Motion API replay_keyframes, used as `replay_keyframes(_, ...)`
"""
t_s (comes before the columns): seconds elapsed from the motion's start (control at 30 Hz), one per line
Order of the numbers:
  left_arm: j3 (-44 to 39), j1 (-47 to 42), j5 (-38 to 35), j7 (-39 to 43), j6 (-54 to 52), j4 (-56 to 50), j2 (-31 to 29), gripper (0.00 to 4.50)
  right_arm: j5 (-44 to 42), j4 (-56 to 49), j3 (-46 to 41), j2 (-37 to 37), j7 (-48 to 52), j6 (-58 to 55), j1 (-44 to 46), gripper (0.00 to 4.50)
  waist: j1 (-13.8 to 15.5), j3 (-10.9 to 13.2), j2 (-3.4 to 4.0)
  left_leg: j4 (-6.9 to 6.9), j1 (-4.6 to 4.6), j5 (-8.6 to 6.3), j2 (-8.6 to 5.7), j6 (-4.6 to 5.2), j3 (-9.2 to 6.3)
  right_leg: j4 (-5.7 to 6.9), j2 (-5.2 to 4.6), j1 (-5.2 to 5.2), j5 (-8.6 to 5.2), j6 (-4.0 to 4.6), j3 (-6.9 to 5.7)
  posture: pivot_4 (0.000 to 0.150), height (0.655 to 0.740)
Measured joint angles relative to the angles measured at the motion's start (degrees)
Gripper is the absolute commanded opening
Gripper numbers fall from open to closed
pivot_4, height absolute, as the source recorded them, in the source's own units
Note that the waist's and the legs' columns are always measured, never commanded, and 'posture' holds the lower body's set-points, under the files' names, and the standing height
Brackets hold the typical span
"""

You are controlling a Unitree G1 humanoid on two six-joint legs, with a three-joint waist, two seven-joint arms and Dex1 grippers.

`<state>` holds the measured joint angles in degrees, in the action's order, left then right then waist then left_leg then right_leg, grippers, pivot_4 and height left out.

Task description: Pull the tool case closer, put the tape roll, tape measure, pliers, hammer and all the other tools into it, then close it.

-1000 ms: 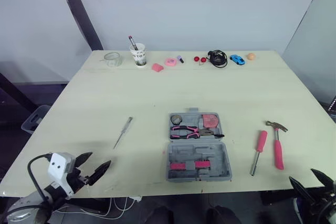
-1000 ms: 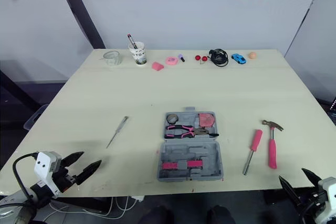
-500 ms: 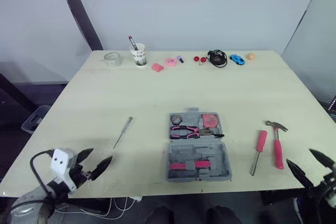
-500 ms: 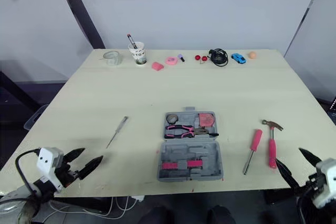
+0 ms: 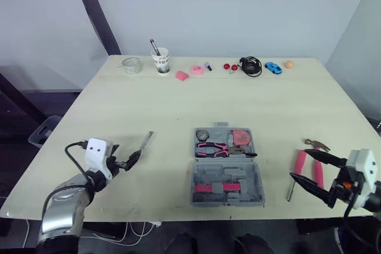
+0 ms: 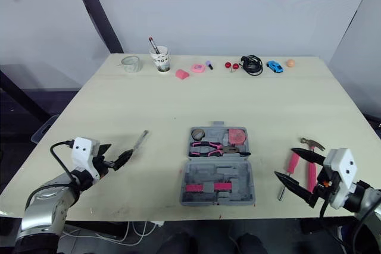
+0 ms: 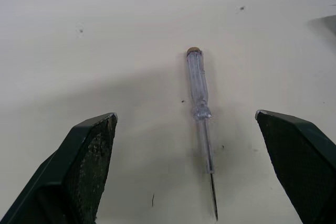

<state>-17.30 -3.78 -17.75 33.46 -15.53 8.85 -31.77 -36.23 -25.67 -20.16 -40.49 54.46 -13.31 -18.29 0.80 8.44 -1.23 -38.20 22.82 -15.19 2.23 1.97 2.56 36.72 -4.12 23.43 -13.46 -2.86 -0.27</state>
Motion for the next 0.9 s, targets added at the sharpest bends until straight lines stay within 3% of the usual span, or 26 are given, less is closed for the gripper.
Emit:
replay_keyframes(0.43,6.1,-8.9,4.9,-5.2,-0.1,9.7,4.7,4.50,4.9,6.5,8.0,1.1,6.5,6.0,6.8,4.45,0.0,0.0,-0.10,-0.08,-0.01,0.00,-0.02,0.00,0.09,0.04,0.08,-0.04,0.14,-0.23,0.00,0.150,0.7400)
replay_keyframes(0.53,6.6,-12.2,6.0,-7.3,-0.2,12.7,5.8,3.79,5.6,7.0,8.8,1.4,6.4,6.2,9.0,4.50,0.0,0.0,-0.09,-0.14,-0.03,0.01,-0.03,0.00,0.12,0.09,0.08,-0.07,0.15,-0.24,-0.01,0.150,0.7400)
replay_keyframes(0.8,6.4,-12.4,6.9,-8.5,0.9,13.7,6.2,0.32,5.6,6.2,9.3,1.4,5.8,5.6,10.0,4.50,0.0,0.0,-0.08,-0.13,-0.06,0.01,-0.04,0.00,0.07,0.08,0.05,-0.11,0.16,-0.24,0.00,0.150,0.7400)
replay_keyframes(0.83,6.3,-11.8,6.9,-8.5,0.9,13.0,6.3,0.05,5.5,6.1,9.7,1.4,5.8,5.3,10.5,4.50,0.0,0.0,-0.08,-0.13,-0.07,0.01,-0.03,0.00,0.05,0.08,0.05,-0.11,0.16,-0.24,0.01,0.150,0.7400)
replay_keyframes(0.9,6.3,-10.9,7.0,-9.0,0.8,11.5,6.8,0.05,5.4,5.9,10.4,1.4,6.1,4.8,11.4,4.50,0.0,0.0,-0.07,-0.13,-0.08,0.01,-0.03,0.00,0.03,0.08,0.05,-0.11,0.16,-0.24,0.01,0.150,0.7400)
